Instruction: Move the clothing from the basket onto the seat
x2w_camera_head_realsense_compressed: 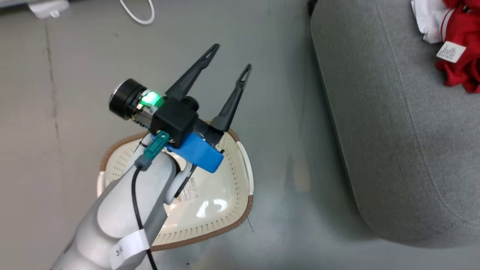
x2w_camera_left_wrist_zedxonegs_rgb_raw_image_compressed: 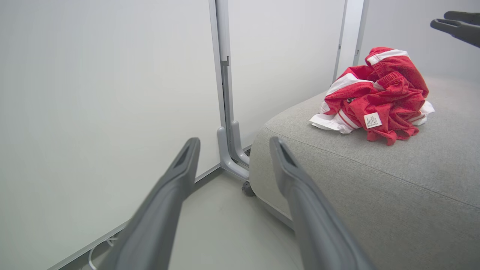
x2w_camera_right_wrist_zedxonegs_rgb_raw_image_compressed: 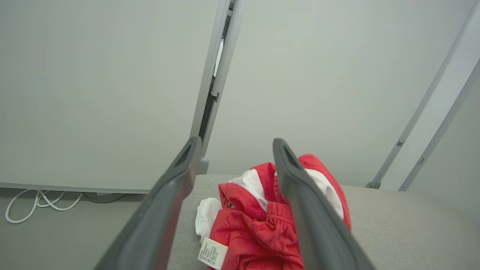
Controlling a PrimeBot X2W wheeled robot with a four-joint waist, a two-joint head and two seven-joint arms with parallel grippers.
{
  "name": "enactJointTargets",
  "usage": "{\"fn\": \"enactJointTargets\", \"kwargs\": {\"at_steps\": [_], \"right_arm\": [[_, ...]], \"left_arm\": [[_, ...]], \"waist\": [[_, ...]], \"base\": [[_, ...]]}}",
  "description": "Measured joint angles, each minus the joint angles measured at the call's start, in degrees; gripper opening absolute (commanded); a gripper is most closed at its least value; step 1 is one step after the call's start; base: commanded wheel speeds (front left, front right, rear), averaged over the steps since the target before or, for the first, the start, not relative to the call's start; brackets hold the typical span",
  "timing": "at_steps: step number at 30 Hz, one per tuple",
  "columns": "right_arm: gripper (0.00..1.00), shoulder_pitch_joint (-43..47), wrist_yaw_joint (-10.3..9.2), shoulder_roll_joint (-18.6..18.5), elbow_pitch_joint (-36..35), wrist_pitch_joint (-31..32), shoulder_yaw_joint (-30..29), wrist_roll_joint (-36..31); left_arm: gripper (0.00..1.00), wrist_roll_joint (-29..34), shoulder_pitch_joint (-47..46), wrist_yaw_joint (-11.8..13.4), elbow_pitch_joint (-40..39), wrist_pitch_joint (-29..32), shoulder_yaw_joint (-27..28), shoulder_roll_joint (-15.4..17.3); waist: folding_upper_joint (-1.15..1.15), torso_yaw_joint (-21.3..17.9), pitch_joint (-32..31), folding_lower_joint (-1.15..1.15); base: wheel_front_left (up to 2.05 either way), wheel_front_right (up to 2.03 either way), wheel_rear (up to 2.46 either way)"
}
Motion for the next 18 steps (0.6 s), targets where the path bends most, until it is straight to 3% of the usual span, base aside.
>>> {"fn": "enactJointTargets", "kwargs": {"at_steps": [12,18], "right_arm": [[1.00,3.9,-0.01,5.1,-1.4,0.0,13.1,1.5],[1.00,7.2,-0.01,6.9,0.0,0.0,15.9,2.0]], "left_arm": [[1.00,0.4,11.6,1.0,-0.5,0.0,14.3,-0.2],[1.00,1.8,17.5,1.4,-0.7,-0.1,20.9,-1.6]], "waist": [[0.00,5.4,-9.9,0.00],[0.00,8.2,-14.3,-0.01]], "base": [[0.00,0.00,0.00],[0.00,0.00,0.00]]}}
